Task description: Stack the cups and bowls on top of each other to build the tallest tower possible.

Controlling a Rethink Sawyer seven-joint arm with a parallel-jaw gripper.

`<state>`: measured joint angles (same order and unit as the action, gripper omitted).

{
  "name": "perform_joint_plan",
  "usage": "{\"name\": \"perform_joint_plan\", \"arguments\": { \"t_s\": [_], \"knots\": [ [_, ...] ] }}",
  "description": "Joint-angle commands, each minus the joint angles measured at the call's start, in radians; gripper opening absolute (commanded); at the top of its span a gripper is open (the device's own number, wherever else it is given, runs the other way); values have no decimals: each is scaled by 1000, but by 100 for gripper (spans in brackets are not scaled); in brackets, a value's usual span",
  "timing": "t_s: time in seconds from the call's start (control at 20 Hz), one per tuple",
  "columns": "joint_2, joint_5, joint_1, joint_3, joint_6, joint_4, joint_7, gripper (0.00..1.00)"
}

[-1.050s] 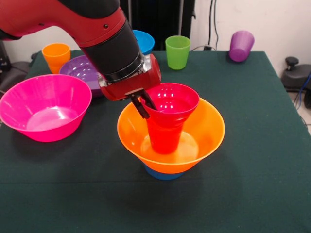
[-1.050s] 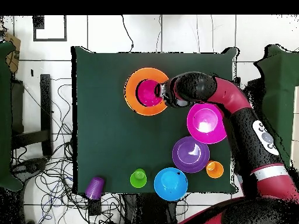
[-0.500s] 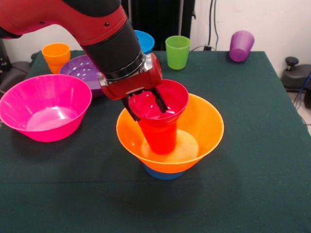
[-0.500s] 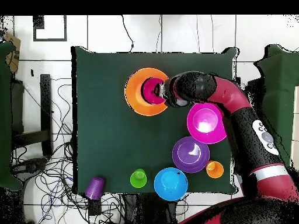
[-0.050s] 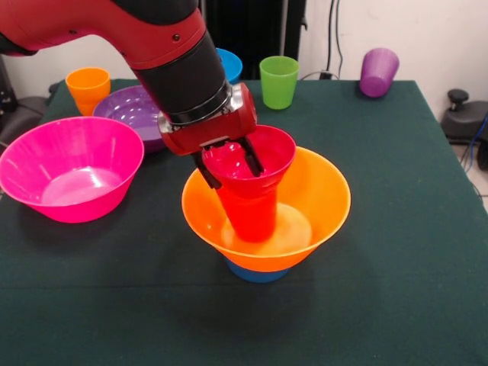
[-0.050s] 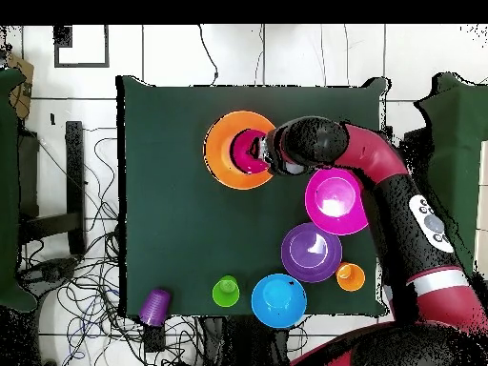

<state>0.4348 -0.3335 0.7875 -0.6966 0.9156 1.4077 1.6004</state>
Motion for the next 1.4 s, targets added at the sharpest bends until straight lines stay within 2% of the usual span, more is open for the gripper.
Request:
{"name": "perform_joint_plan", "arguments": {
  "t_s": [0.05, 0.25, 0.45, 0.9, 1.4],
  "knots": [
    [-10, -58, -41, 94, 35, -9, -3, 100],
    [45, -47, -45, 103, 56, 17, 19, 100],
    [62, -32, -54, 106, 97, -7, 13, 100],
    [109, -7, -58, 112, 121, 27, 23, 100],
    [179, 87, -40, 81, 231, 65, 18, 100]
  ]
}}
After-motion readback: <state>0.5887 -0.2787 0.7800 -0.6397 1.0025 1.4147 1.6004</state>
